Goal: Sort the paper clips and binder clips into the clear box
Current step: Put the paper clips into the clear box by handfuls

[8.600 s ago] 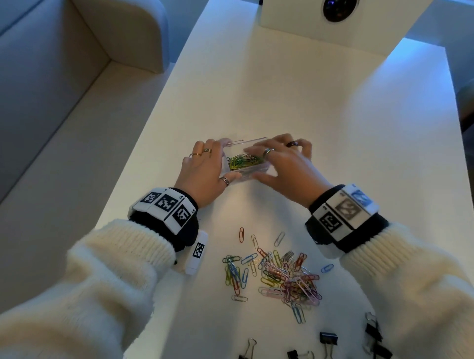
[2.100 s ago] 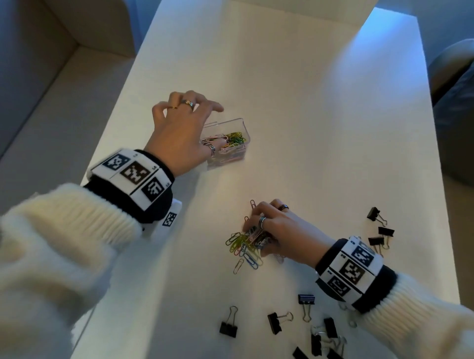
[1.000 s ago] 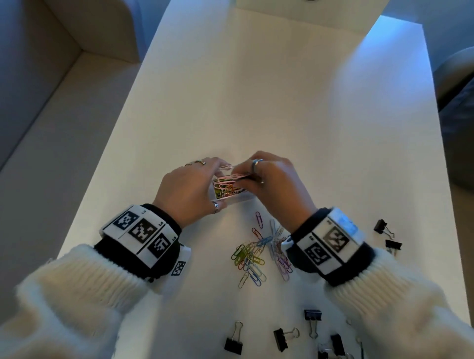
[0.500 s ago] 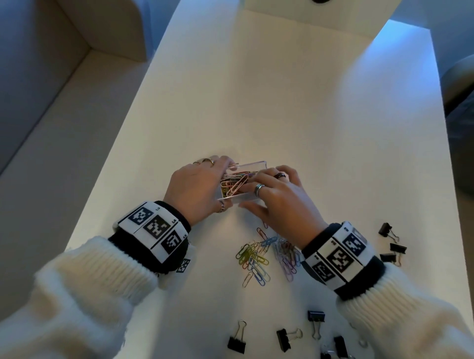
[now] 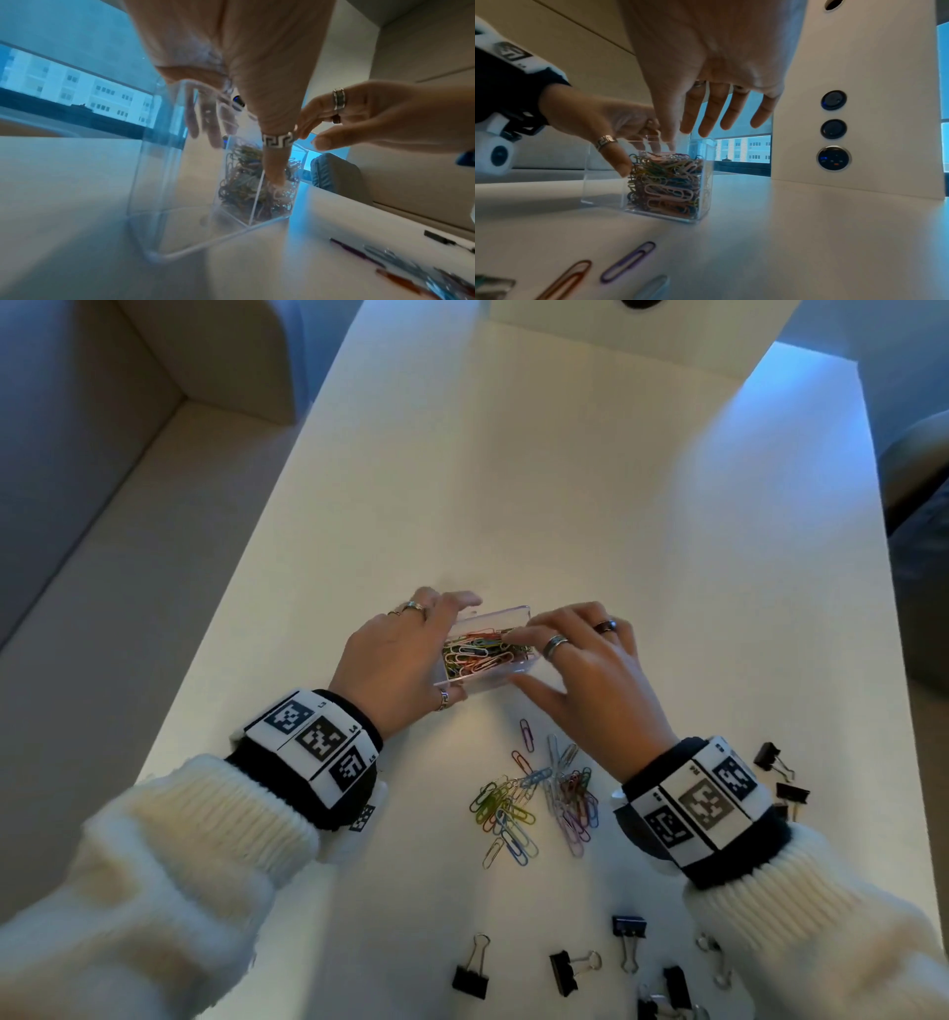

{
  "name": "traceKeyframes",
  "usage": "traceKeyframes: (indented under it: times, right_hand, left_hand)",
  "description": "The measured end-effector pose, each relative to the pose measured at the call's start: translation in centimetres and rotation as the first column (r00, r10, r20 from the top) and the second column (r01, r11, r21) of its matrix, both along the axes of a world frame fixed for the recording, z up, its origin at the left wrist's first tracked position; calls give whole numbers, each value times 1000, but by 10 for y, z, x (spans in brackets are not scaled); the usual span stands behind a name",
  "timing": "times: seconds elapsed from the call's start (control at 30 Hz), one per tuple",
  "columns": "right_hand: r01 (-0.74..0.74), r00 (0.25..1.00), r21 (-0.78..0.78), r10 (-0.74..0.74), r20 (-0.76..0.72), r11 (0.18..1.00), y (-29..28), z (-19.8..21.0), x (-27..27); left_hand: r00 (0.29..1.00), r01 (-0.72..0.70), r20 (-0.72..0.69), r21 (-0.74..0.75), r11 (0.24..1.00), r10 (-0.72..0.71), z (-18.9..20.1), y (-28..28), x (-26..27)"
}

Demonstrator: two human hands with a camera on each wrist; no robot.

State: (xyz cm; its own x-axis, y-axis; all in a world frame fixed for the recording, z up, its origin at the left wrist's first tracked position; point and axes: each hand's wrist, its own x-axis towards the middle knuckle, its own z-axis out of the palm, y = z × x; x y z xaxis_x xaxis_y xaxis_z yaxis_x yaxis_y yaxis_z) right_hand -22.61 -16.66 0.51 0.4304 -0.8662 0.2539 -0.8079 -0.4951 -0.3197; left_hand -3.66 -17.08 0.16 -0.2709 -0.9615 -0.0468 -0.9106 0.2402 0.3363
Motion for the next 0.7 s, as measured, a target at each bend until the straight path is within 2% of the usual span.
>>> traceKeyframes:
  times: [0.07,0.13,0.2,0.37,0.53,0.7]
  right_hand:
    - [28,1000,-8,-28,-13,1000,0,0,-6]
    - [22,998,22,-21,-51,1000,-1,-1,-10]
    - [19,996,54,-14,-90,998,-2,-3,-11]
    - [21,985,104,-3,-172,994,-5,-6,-7]
    - [45,991,61,-37,-128,997,-12,-1,-2]
    - [60,981,65,-47,-186,996,-17,-4,3]
  left_hand:
    - [998,30,-59,-117,993,-37,-1,6,4]
    - [1000,17,-8,-223,975,-19,-5,14,10]
    - [998,-2,60,-261,965,18,-10,23,13]
    - [994,-31,94,-227,973,54,-18,29,11]
    - [994,-69,66,-226,972,86,-17,21,8]
    - [991,-85,86,-205,975,105,-15,17,4]
